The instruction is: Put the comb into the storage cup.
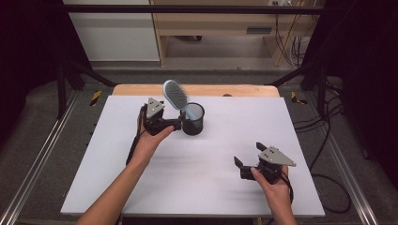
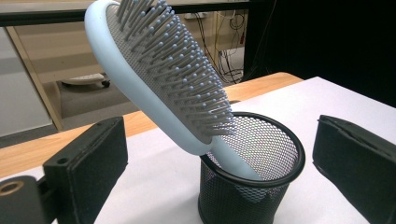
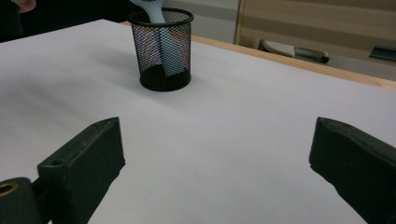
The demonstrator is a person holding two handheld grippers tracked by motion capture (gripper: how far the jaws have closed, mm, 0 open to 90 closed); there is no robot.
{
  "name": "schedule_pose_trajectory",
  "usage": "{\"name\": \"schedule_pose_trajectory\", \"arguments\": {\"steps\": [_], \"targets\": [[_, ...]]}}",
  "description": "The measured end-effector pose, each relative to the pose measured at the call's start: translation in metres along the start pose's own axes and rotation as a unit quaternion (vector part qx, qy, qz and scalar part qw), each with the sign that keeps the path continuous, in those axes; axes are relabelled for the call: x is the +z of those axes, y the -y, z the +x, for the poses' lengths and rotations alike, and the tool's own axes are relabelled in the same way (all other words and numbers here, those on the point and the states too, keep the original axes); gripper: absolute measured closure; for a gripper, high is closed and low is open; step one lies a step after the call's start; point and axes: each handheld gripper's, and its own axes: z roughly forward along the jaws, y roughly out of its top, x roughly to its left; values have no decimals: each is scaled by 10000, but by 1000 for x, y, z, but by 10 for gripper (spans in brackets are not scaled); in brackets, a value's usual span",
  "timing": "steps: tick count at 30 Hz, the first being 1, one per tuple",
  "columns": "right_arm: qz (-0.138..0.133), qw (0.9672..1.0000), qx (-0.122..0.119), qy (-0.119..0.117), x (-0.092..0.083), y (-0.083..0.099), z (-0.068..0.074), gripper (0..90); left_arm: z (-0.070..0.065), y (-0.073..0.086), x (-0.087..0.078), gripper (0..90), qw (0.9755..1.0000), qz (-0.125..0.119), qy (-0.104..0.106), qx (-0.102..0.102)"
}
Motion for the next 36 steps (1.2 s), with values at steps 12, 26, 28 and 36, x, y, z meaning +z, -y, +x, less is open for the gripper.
{"name": "schedule_pose_trajectory", "arguments": {"steps": [12, 26, 28, 36], "targets": [[5, 10000, -16, 11, 0, 0, -1, 32, -8, -8, -18, 33, 9999, -48, 65, 134], [73, 9999, -57, -49, 0, 1, 0, 31, -10, -14, -31, 28, 9994, -250, 188, 127], [101, 9999, -77, -57, 0, 1, 1, 30, -9, -15, -32, 27, 9994, -280, 179, 103], [117, 9998, -129, -66, 0, 1, 2, 31, -5, -19, -37, 25, 9991, -371, 172, 104]]}}
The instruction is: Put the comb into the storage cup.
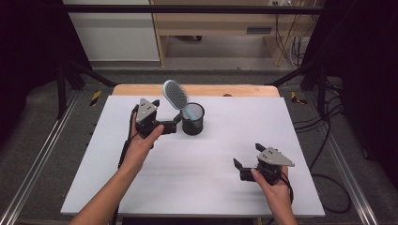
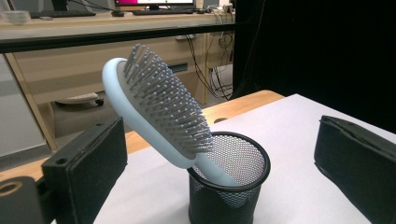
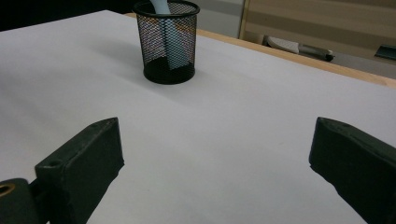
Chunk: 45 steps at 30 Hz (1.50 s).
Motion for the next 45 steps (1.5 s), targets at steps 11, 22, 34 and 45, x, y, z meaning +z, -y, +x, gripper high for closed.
{"name": "schedule_pose_trajectory", "arguments": {"steps": [11, 22, 34, 45], "targets": [[31, 10000, -49, 5, -2, 1, -1, 31, 15, -5, -16, 25, 9996, -210, -149, -99], [37, 10000, -34, 42, -3, 1, -2, 32, 37, -8, -43, 21, 9986, -363, -364, -108], [13, 9999, -118, 46, -3, 1, -1, 36, 63, -2, -79, 21, 9973, -497, -507, -207], [56, 9999, -138, -31, 0, 4, 0, 36, 84, 8, -114, 20, 9951, -598, -737, -294]]}}
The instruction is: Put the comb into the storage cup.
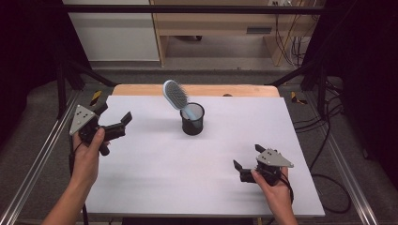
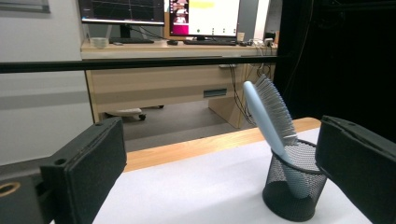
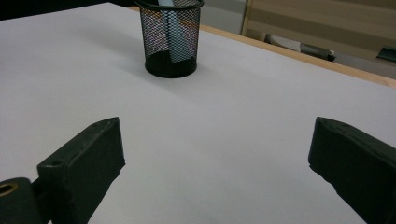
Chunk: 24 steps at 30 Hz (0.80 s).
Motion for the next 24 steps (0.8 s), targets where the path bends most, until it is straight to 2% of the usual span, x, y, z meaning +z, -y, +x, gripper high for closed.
{"name": "schedule_pose_trajectory", "arguments": {"steps": [8, 18, 24], "targets": [[-88, 9996, 250, -72, 2, 2, 1, 34, 16, 7, -21, 21, 9999, -93, -136, -20], [-166, 9996, 218, -25, 6, -7, 2, 36, 29, 12, -43, 20, 9997, -166, -178, -6], [-181, 9995, 263, 29, 2, -8, -2, 43, 34, 16, -52, 20, 9996, -204, -176, -30]]}}
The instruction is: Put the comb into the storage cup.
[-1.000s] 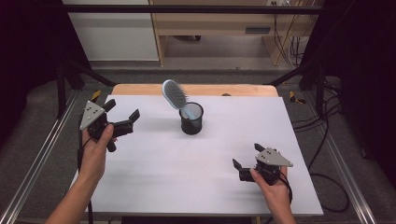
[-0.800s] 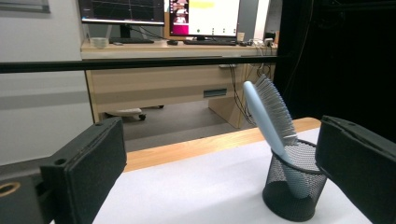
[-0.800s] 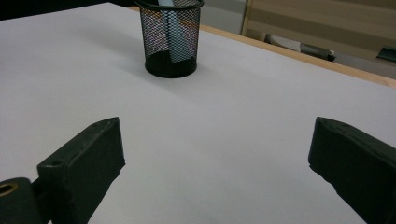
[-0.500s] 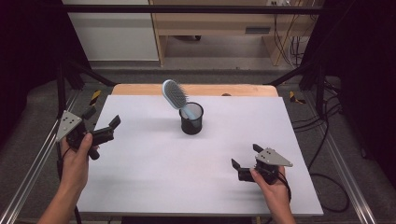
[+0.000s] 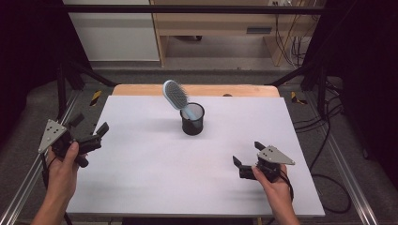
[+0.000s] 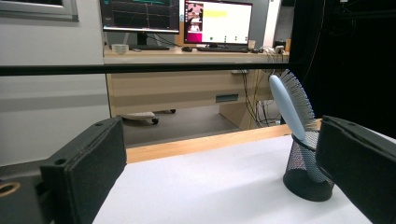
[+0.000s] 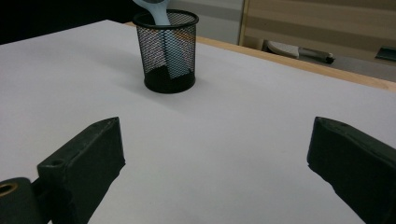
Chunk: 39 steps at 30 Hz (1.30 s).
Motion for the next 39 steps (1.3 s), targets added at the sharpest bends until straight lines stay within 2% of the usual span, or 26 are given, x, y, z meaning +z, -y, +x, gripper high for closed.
{"name": "schedule_pose_trajectory", "arguments": {"steps": [9, 21, 26, 39], "targets": [[-69, 9999, -6, 113, -10, 4, -10, 59, 0, 9, -8, 21, 10000, 31, -8, 1], [-143, 9998, 89, 72, -22, 13, -21, 34, -5, 17, -15, 19, 9998, 3, 66, 182], [-177, 9997, 154, 86, -23, 21, -21, 34, -11, 22, -15, 19, 9997, 33, 116, 233], [-193, 9997, 107, 80, -24, 25, -21, 34, -32, 29, -9, 18, 9987, 106, 398, 312]]}}
